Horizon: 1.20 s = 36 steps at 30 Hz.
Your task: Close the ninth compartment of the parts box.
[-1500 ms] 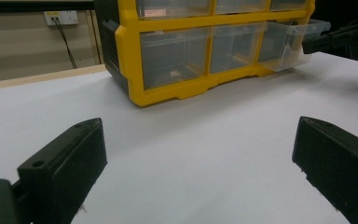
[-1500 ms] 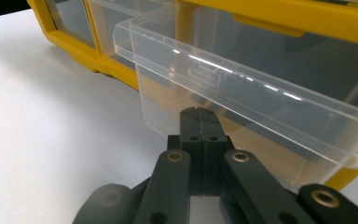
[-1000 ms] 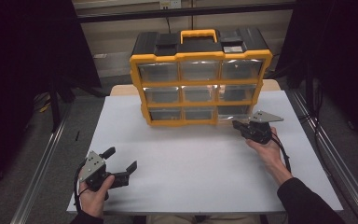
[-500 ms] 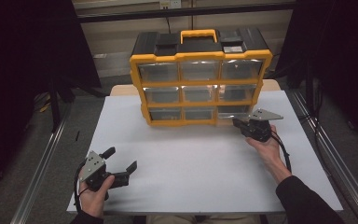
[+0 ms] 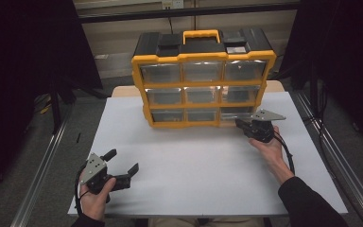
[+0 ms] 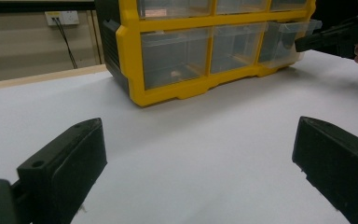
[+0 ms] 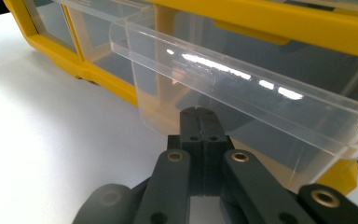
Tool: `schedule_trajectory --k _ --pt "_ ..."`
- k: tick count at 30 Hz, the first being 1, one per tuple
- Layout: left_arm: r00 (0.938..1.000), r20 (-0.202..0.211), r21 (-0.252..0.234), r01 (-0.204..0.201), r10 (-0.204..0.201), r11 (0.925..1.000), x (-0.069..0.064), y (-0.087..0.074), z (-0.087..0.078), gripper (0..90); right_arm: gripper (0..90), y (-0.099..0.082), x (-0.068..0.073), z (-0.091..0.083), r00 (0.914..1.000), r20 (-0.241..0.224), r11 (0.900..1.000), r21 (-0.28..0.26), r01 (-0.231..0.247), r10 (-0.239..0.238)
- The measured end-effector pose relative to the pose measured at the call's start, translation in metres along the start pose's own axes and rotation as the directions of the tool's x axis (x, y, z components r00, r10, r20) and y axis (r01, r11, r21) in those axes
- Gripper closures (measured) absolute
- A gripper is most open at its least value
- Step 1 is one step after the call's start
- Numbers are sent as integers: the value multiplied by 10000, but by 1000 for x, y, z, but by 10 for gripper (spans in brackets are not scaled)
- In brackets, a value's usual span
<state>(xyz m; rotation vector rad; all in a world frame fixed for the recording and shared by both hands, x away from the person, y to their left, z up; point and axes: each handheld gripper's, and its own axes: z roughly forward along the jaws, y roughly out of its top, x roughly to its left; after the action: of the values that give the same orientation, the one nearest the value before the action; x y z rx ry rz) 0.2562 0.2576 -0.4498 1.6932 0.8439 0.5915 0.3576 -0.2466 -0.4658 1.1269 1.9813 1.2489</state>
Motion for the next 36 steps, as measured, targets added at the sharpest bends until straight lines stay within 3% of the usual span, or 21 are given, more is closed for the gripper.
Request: schedule_trajectory --k 36 --pt "10000 -21 17 29 -29 10000 0 0 0 26 900 2 -7 11 9993 354 9999 35 -117 116"
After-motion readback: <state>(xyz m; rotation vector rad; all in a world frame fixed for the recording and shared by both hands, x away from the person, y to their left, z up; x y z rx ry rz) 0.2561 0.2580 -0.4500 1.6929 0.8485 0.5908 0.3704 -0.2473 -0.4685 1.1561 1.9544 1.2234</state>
